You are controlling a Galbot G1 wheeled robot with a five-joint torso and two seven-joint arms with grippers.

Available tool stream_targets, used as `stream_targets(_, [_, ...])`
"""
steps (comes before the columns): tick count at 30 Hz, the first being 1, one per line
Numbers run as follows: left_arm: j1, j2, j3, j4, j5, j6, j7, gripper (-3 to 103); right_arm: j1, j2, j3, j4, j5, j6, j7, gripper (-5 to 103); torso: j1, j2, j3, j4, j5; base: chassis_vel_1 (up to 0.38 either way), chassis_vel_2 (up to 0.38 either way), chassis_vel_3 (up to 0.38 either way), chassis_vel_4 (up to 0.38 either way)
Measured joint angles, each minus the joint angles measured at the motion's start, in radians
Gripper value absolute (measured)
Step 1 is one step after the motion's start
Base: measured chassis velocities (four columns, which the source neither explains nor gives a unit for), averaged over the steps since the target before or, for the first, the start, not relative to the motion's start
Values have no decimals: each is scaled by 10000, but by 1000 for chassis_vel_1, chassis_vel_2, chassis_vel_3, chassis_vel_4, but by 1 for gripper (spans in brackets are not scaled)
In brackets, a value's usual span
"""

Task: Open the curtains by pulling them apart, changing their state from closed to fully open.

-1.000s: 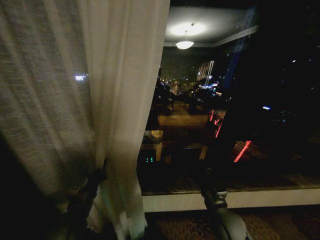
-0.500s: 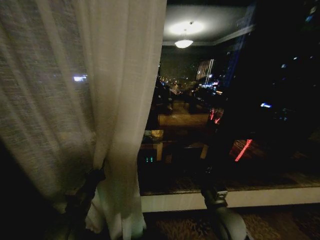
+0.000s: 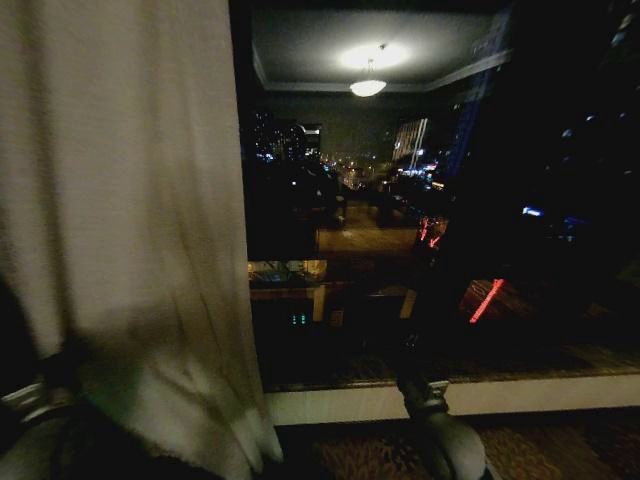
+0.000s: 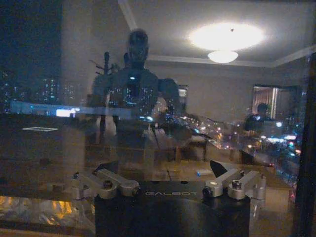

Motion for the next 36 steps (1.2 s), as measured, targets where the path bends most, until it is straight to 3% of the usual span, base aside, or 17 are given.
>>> stream_targets(2, [46, 211, -210, 177, 59, 64, -85, -1, 1, 34, -41, -54, -60, 5, -16, 100, 0, 0, 0, -1, 1, 0, 0, 0, 0])
stream_targets(3, [143, 264, -204, 85, 80, 68, 291, 4, -1, 59, -64, -99, -114, 13, -32, 100, 1, -1, 0, -2, 2, 0, 0, 0, 0])
stream_targets(4, [143, 264, -204, 85, 80, 68, 291, 4, -1, 59, -64, -99, -114, 13, -32, 100, 1, -1, 0, -2, 2, 0, 0, 0, 0])
stream_targets(5, [190, 267, -169, -12, 81, 67, 512, 8, -2, 71, -74, -120, -135, 15, -37, 100, 1, -1, 0, -2, 1, 0, 0, 0, 0])
stream_targets(6, [323, 217, 34, -357, 86, 64, 1148, 14, -3, 101, -119, -149, -186, 20, -43, 100, 0, 0, 0, -3, 4, 0, 0, 0, 0])
stream_targets(7, [323, 217, 34, -357, 86, 64, 1148, 14, -3, 101, -119, -149, -186, 20, -43, 100, 0, 0, 0, -3, 4, 0, 0, 0, 0])
stream_targets(10, [483, -52, 774, -1099, 111, 48, 2027, 30, -2, 148, -168, -149, -251, 22, -45, 100, 0, 0, 0, -6, 6, 0, 0, 0, 0])
stream_targets(11, [483, -52, 774, -1099, 111, 48, 2027, 30, -2, 148, -168, -149, -251, 22, -45, 100, 0, 0, 0, -6, 6, 0, 0, 0, 0])
stream_targets(14, [735, -290, 1525, -1830, 148, 59, 2642, 46, -23, 186, -77, -141, -280, 22, -43, 100, 1, -1, 0, -6, 7, 0, 0, 0, 0])
stream_targets(16, [799, -332, 1697, -1993, 149, 83, 2738, 46, -36, 197, -43, -141, -283, 22, -41, 100, 0, -1, 1, -6, 6, 0, 0, 0, 0])
stream_targets(23, [1303, -648, 2750, -3015, 84, 430, 2830, 78, -61, 449, 68, -295, -465, 39, -14, 100, 0, -1, 0, -3, 6, 0, 0, 0, 0])
stream_targets(25, [1347, -656, 2833, -3121, 60, 492, 2831, 78, -55, 494, 55, -332, -499, 42, -12, 100, 0, -1, 0, -4, 6, 0, 0, 0, 0])
stream_targets(26, [1375, -651, 2886, -3205, 17, 545, 2858, 84, -49, 534, 42, -369, -531, 43, -11, 100, 0, -1, 0, -4, 7, 0, 0, 0, 0])
stream_targets(29, [1447, -468, 2898, -3271, -207, 610, 3593, 98, -39, 603, -1, -471, -627, 46, -3, 100, 0, 0, 0, -3, 6, 0, 0, 0, 0])
stream_targets(30, [1447, -468, 2898, -3271, -207, 610, 3593, 98, -39, 603, -1, -471, -627, 46, -3, 100, 0, 0, 0, -3, 6, 0, 0, 0, 0])
stream_targets(32, [1407, -264, 2855, -3068, -264, 441, 4334, 100, -40, 611, -19, -522, -670, 46, 7, 100, 0, 0, 0, -3, 5, 0, 0, 0, 0])
stream_targets(36, [1045, 10, 2950, -2556, -346, 249, 4613, 100, -33, 570, -31, -553, -685, 46, 33, 100, 0, 0, 0, -5, 5, 0, 0, 0, 0])
